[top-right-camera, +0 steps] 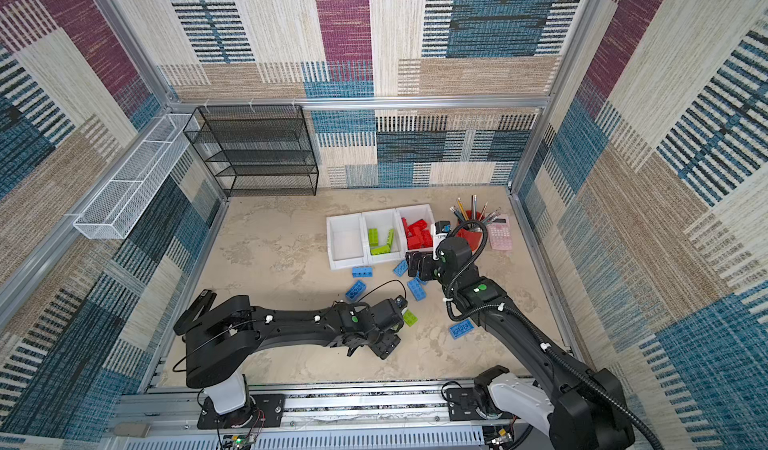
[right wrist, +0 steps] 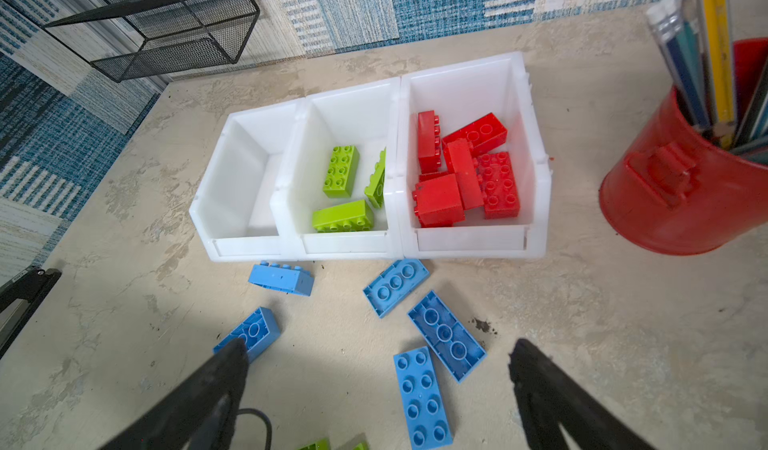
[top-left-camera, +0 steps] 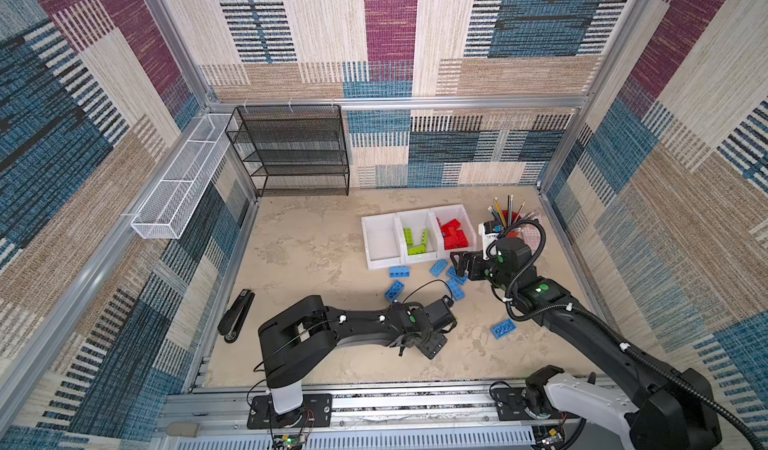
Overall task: Sort the legos into containers by color
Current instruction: 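Close the left gripper on a lime-green brick, then carry the green brick with the left gripper into the middle compartment and release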
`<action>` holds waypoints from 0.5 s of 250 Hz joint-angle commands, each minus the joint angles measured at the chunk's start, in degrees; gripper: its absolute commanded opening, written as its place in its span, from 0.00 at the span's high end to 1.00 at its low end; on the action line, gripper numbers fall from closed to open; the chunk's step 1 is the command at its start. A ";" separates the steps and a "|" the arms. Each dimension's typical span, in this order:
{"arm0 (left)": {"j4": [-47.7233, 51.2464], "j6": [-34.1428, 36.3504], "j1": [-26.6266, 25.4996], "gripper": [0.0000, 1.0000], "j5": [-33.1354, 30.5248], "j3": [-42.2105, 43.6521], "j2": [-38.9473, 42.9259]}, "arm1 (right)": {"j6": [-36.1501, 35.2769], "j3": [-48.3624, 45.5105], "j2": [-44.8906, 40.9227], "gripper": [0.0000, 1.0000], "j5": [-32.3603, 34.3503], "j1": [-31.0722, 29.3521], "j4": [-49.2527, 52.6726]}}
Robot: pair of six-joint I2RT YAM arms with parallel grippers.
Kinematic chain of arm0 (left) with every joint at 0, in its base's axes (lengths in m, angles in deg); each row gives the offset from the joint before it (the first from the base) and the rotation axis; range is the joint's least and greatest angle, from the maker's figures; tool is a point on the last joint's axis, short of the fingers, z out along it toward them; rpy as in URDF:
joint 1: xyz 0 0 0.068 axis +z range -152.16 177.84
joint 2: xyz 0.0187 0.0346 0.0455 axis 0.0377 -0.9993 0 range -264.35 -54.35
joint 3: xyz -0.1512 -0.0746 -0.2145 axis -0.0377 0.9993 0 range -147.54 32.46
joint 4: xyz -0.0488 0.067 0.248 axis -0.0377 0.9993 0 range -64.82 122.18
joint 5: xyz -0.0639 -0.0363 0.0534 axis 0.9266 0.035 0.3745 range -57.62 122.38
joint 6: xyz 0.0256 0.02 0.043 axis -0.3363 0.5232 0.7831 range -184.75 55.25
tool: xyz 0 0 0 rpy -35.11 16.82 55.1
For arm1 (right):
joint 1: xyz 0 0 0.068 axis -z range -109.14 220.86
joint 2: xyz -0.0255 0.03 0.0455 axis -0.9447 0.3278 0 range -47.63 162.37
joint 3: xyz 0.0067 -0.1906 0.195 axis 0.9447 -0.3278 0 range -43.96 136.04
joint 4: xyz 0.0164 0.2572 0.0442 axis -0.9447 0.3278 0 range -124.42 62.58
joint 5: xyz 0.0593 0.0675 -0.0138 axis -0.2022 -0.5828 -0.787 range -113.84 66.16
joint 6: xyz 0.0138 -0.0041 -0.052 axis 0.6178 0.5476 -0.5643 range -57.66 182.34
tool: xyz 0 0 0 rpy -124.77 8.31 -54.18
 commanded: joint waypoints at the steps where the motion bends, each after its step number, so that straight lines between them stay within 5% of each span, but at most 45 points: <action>1: 0.76 1.26 0.12 0.35 0.12 -0.75 0.06 | 0.13 -0.22 -0.43 0.01 -0.66 0.00 -2.29; 51: 0.91 0.95 0.12 0.52 -0.90 -0.40 1.74 | 0.16 -0.74 -1.26 0.01 -1.67 0.00 -2.01; 125: 4.18 -0.11 0.51 0.54 -3.15 -0.50 8.33 | 0.45 -1.29 -2.36 0.01 -2.76 -0.01 -1.12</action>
